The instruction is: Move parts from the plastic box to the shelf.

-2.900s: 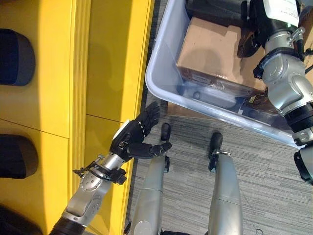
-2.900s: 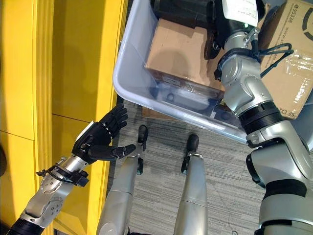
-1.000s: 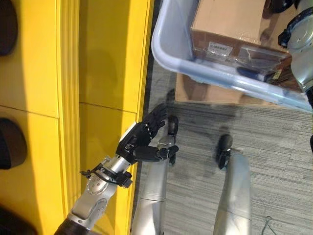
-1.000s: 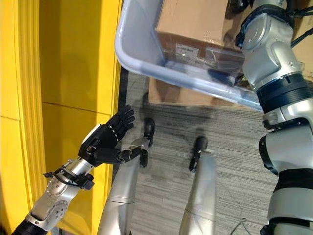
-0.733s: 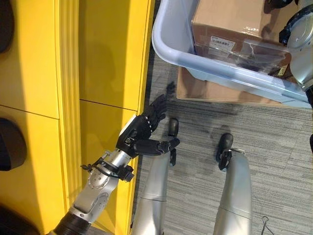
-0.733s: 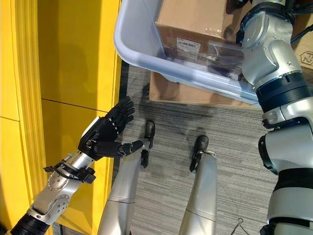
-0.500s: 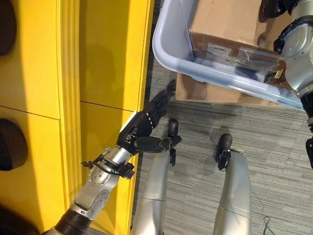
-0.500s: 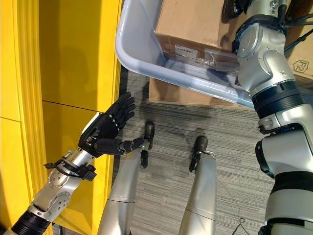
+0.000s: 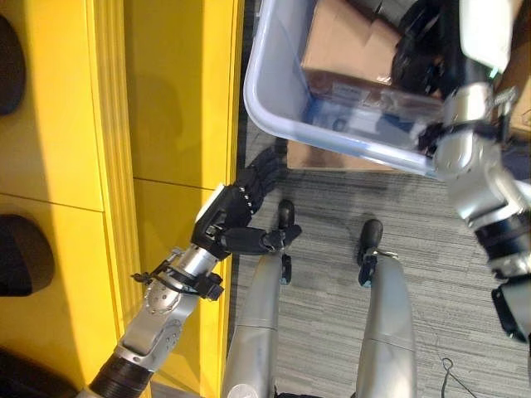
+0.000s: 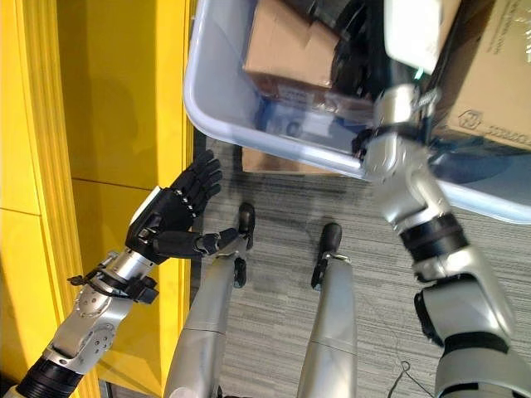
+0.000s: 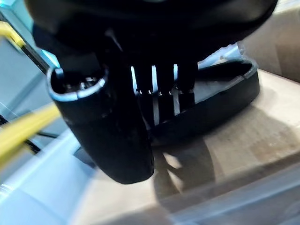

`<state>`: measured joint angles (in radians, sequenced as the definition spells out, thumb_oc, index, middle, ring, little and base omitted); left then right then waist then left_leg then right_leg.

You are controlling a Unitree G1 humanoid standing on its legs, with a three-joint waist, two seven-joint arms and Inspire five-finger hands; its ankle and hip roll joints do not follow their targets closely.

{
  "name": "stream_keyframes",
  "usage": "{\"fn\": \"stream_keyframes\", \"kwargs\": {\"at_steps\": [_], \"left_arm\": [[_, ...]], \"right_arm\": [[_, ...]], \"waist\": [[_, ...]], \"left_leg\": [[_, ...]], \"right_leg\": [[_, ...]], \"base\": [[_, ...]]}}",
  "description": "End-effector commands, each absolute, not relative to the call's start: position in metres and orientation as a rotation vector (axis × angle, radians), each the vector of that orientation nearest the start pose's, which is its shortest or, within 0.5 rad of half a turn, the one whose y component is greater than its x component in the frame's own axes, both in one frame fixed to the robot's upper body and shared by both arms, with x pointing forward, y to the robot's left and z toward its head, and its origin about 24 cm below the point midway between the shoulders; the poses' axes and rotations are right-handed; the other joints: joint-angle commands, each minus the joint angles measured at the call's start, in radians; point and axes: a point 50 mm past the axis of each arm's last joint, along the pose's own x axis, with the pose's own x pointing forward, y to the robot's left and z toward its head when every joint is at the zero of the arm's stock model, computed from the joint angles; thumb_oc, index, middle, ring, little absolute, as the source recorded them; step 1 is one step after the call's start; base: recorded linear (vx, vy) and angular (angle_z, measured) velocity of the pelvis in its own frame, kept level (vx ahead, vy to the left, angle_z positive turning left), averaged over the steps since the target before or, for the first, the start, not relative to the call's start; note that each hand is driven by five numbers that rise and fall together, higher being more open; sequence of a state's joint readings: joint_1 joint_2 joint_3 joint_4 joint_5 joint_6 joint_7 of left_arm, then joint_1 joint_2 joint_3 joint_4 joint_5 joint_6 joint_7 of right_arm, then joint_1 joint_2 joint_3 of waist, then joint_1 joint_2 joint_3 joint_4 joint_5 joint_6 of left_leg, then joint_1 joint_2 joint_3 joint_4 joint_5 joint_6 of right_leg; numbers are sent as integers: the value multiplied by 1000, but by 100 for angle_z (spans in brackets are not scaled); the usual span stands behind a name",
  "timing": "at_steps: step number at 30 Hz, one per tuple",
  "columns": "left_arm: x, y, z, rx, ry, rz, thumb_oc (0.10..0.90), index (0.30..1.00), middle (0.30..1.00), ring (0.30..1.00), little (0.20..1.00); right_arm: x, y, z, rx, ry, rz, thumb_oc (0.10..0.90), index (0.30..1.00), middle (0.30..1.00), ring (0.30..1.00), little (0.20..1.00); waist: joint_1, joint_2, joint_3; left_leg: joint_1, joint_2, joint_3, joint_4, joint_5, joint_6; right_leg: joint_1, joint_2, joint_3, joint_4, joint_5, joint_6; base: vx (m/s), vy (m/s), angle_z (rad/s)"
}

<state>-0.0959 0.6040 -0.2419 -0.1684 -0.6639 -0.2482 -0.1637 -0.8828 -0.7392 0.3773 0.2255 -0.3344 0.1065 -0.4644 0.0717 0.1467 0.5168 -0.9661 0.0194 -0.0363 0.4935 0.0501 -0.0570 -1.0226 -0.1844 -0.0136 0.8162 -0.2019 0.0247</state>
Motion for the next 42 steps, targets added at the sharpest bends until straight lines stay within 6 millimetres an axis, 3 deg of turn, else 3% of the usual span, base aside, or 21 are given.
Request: {"fn": "stream_keyframes", "kwargs": {"at_steps": [1, 6, 11, 24, 29, 37, 42], "left_arm": [[235, 170, 161, -174, -569, -520, 900, 1000, 1000, 1000, 1000], [232, 174, 160, -158, -553, -532, 900, 1000, 1000, 1000, 1000], [231, 176, 161, -145, -548, -529, 900, 1000, 1000, 1000, 1000], [229, 189, 160, -85, -531, -506, 900, 1000, 1000, 1000, 1000], [227, 192, 160, -40, -529, -501, 900, 1000, 1000, 1000, 1000], [224, 207, 168, 187, -596, -381, 900, 1000, 1000, 1000, 1000], [232, 229, 187, 443, -690, -177, 900, 1000, 1000, 1000, 1000]], "right_arm": [[314, -145, 315, -998, -1148, -290, 400, 300, 300, 300, 300], [302, -140, 313, -1016, -1202, -244, 400, 300, 300, 300, 300], [297, -142, 315, -1014, -1200, -230, 400, 300, 300, 300, 300], [296, -160, 295, -1033, -1103, -184, 400, 300, 300, 300, 300], [292, -168, 287, -976, -1066, -136, 400, 300, 300, 300, 300], [283, -174, 275, -911, -960, 77, 400, 300, 300, 300, 300], [280, -175, 264, -841, -844, 288, 400, 300, 300, 300, 300]], "waist": [[-23, 17, 3], [-30, 4, 3], [-30, -10, 3], [-32, -51, 3], [-37, -65, -27], [-54, -80, -83], [-75, -98, -124]], "left_leg": [[144, 86, -5, -32, -114, 14], [281, 93, 0, -82, -110, 13], [343, 103, 0, -106, -104, 12], [578, 111, 1, -188, -108, 13], [631, 123, 2, -225, -101, 8], [712, 139, 11, -275, -88, 0], [757, 145, 19, -288, -87, -1]], "right_leg": [[112, 14, 34, -163, 27, -5], [243, 11, 24, -197, 21, -4], [304, 10, 14, -217, 27, -1], [563, 6, -9, -307, 29, 13], [632, 11, -22, -366, 40, 11], [721, 22, -25, -425, 45, 9], [771, 38, -16, -433, 32, 7]], "base": [[6, 17, -7], [17, -9, -2], [5, -8, 1], [23, 1, -1], [51, -2, 1], [64, 16, 0], [86, -34, -2]]}}
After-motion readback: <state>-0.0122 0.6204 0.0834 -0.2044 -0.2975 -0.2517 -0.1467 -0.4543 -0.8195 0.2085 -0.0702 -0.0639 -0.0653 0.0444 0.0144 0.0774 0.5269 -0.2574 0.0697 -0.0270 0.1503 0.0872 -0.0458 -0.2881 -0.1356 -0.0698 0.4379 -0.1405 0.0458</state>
